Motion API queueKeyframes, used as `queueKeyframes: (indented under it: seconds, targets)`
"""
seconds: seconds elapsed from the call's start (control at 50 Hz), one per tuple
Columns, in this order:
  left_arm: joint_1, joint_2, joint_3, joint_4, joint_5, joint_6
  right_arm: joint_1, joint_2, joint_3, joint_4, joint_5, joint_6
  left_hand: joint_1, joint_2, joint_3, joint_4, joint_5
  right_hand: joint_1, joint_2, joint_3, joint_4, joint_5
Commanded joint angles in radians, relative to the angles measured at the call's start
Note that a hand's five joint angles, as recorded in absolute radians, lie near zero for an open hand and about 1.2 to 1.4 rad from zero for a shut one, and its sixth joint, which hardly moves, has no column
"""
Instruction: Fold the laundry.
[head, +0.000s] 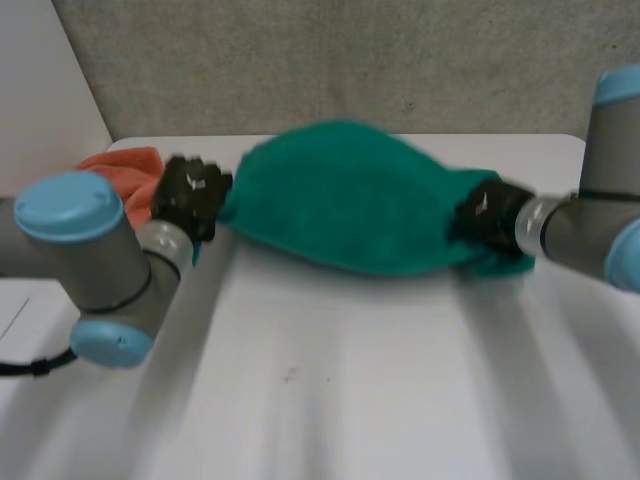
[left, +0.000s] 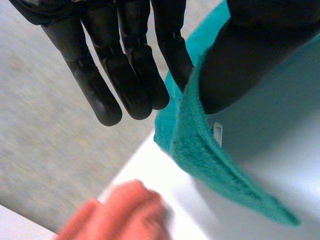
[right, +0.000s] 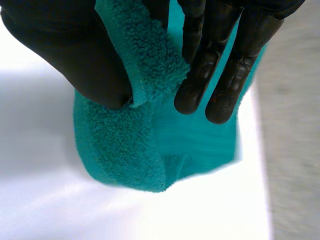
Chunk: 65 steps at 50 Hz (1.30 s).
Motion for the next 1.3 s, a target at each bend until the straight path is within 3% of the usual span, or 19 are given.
queueKeyframes:
  seconds: [0.02,0.06,0.08,0.14,0.16,0.26,0.4,0.52,0.68,0.78,0.96,1.3]
  targets:
    - [-0.008,0.001,-0.096,0.005,0.000,0.002,-0.024,0.013,0.152,-0.063,0.009,-0.187,0.247,0.200,0.203,0.194,0.247,0.433,0.992,0.217,0.208,0.225]
    - [-0.012,0.006,-0.103,0.005,0.000,0.002,-0.023,0.008,0.158,-0.091,0.007,-0.183,0.247,0.200,0.203,0.194,0.247,0.335,0.894,0.119,0.110,0.127]
    - [-0.017,0.015,-0.106,0.005,0.000,0.002,-0.020,0.007,0.168,-0.129,0.007,-0.175,0.247,0.200,0.203,0.194,0.247,0.078,0.638,-0.138,-0.147,-0.130]
    - [-0.022,0.033,-0.107,0.005,0.000,0.001,-0.021,0.001,0.190,-0.200,0.010,-0.128,0.247,0.200,0.203,0.194,0.247,-0.240,0.319,-0.456,-0.465,-0.449]
    - [-0.023,0.042,-0.107,0.005,-0.001,-0.001,-0.021,-0.010,0.214,-0.247,0.009,-0.070,0.247,0.200,0.203,0.194,0.247,-0.395,0.164,-0.611,-0.620,-0.604]
    - [-0.023,0.069,-0.109,0.002,-0.001,-0.005,-0.023,-0.126,0.308,-0.363,-0.014,0.199,0.247,0.200,0.203,0.194,0.247,-0.637,-0.078,-0.853,-0.862,-0.846]
    - [-0.014,0.102,-0.116,0.002,-0.001,-0.007,-0.084,-0.284,0.478,-0.446,-0.007,0.652,0.247,0.200,0.203,0.194,0.247,-0.617,-0.058,-0.833,-0.842,-0.825]
    - [-0.003,0.115,-0.119,0.005,-0.003,-0.009,-0.193,-0.396,0.618,-0.441,-0.025,0.903,0.247,0.200,0.203,0.194,0.247,-0.529,0.030,-0.745,-0.754,-0.737]
    - [-0.003,0.116,-0.150,0.005,0.000,-0.008,-0.300,-0.441,0.826,-0.452,-0.065,0.969,0.247,0.200,0.203,0.194,0.247,-0.415,0.145,-0.631,-0.639,-0.623]
    - [-0.009,0.113,-0.156,0.009,0.002,-0.008,-0.324,-0.432,0.890,-0.510,-0.105,1.140,0.247,0.200,0.203,0.194,0.247,-0.403,0.157,-0.619,-0.628,-0.611]
    - [-0.008,0.113,-0.158,0.009,0.000,-0.008,-0.316,-0.371,0.888,-0.553,-0.130,1.323,0.247,0.200,0.203,0.194,0.247,-0.385,0.174,-0.601,-0.610,-0.593]
    - [-0.006,0.109,-0.158,0.009,0.002,-0.010,-0.186,-0.262,0.768,-0.643,-0.065,1.356,0.247,0.200,0.203,0.194,0.247,-0.385,0.174,-0.601,-0.610,-0.593]
